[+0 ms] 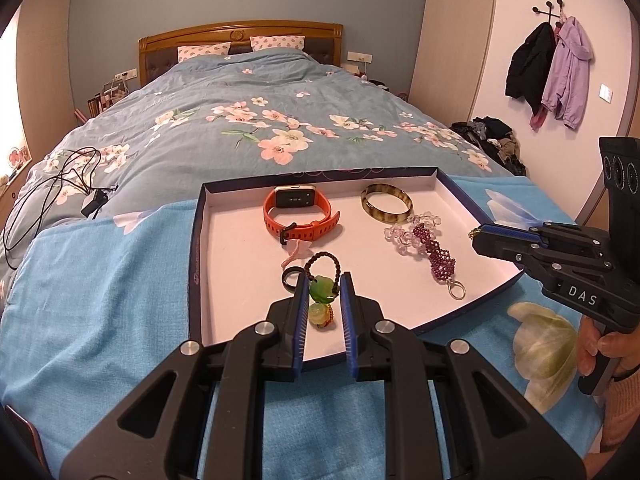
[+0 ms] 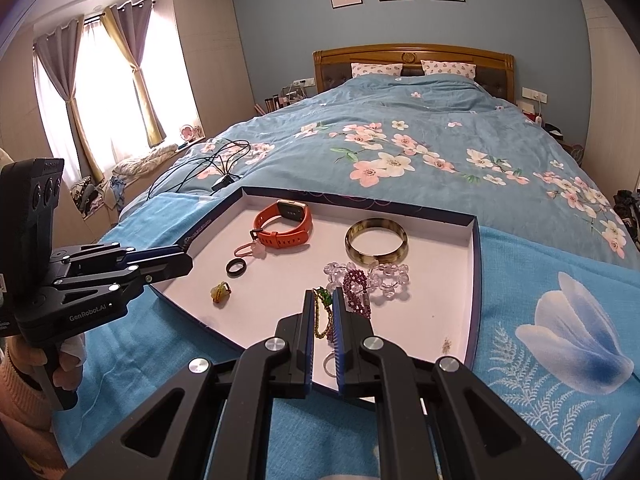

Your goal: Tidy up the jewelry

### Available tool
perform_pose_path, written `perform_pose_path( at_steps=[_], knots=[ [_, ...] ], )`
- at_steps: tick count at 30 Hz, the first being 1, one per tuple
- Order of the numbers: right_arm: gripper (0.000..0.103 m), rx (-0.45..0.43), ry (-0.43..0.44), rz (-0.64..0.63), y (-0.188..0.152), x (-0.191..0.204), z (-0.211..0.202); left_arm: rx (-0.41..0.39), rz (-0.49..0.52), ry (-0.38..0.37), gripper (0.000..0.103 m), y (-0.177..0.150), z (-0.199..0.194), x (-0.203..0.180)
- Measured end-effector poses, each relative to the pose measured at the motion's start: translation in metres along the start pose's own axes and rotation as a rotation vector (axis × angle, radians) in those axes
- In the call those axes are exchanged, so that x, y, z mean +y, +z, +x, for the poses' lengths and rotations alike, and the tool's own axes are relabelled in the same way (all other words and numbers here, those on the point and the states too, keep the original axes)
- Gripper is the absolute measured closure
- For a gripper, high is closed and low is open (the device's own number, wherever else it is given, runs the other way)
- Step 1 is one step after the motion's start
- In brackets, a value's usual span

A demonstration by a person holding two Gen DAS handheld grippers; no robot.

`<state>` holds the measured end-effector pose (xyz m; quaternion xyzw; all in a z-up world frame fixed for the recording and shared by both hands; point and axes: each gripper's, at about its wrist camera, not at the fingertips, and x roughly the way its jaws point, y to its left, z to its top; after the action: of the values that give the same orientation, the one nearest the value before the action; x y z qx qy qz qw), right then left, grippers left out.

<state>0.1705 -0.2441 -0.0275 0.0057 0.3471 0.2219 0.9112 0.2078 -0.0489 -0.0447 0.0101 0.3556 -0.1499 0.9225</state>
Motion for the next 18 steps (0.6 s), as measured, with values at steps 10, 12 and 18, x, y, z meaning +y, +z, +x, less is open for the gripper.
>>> perform_pose_path(
  at_steps=[10, 12, 18],
  knots=[
    [0.096, 0.01, -0.003, -0.002, -0.001, 0.0, 0.006, 0.01, -0.009, 0.003, 0.087, -0.001, 0.004, 0.002],
    [0.096, 0.012, -0.005, -0.001, -0.001, -0.001, 0.007, 0.01, -0.01, 0.003, 0.087, -0.001, 0.004, 0.002],
    [0.096, 0.018, -0.012, 0.002, -0.002, -0.002, 0.01, 0.012, -0.01, 0.004, 0.087, -0.001, 0.006, 0.002]
  ],
)
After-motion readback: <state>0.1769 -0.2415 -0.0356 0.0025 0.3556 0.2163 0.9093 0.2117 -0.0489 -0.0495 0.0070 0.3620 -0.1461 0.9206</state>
